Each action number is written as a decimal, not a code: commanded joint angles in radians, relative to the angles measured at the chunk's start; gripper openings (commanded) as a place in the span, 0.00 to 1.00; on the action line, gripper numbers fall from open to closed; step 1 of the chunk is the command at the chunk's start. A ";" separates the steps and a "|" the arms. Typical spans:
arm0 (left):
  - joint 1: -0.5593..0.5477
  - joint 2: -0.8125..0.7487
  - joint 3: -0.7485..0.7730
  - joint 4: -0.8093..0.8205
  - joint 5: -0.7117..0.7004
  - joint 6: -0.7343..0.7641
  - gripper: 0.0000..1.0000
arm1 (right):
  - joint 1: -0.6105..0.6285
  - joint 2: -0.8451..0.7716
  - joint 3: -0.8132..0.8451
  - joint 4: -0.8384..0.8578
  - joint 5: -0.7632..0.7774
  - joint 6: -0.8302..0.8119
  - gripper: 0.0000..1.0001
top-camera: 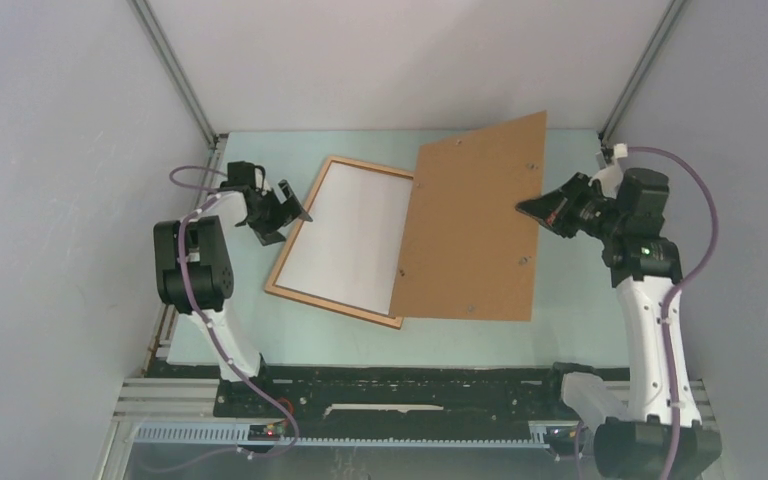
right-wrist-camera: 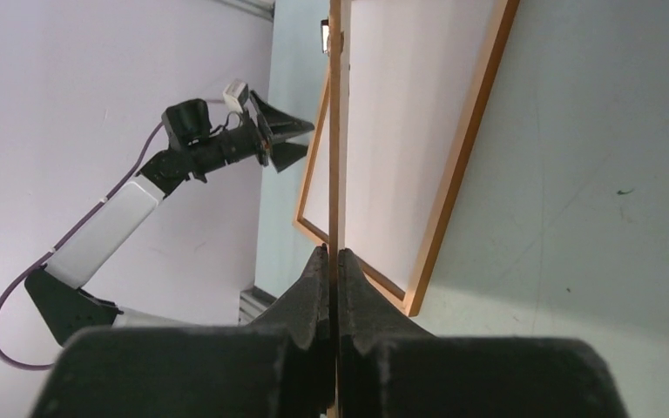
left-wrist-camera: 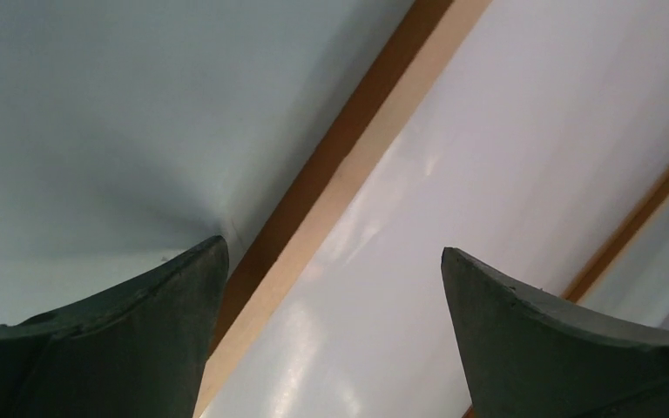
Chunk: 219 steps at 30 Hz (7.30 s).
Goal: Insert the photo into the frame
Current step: Pick up the photo frame item at the center of the board, then place the photo frame item in the photo frame.
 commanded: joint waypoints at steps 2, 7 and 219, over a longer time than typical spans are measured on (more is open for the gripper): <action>-0.001 -0.033 -0.079 0.149 0.175 -0.059 0.98 | 0.105 0.091 -0.058 0.288 0.027 0.120 0.00; -0.036 -0.041 -0.153 0.209 0.231 -0.100 0.91 | 0.205 0.226 -0.097 0.464 0.085 0.170 0.00; -0.158 -0.057 -0.110 0.228 0.296 -0.127 0.92 | 0.461 0.907 0.310 0.178 0.489 -0.174 0.79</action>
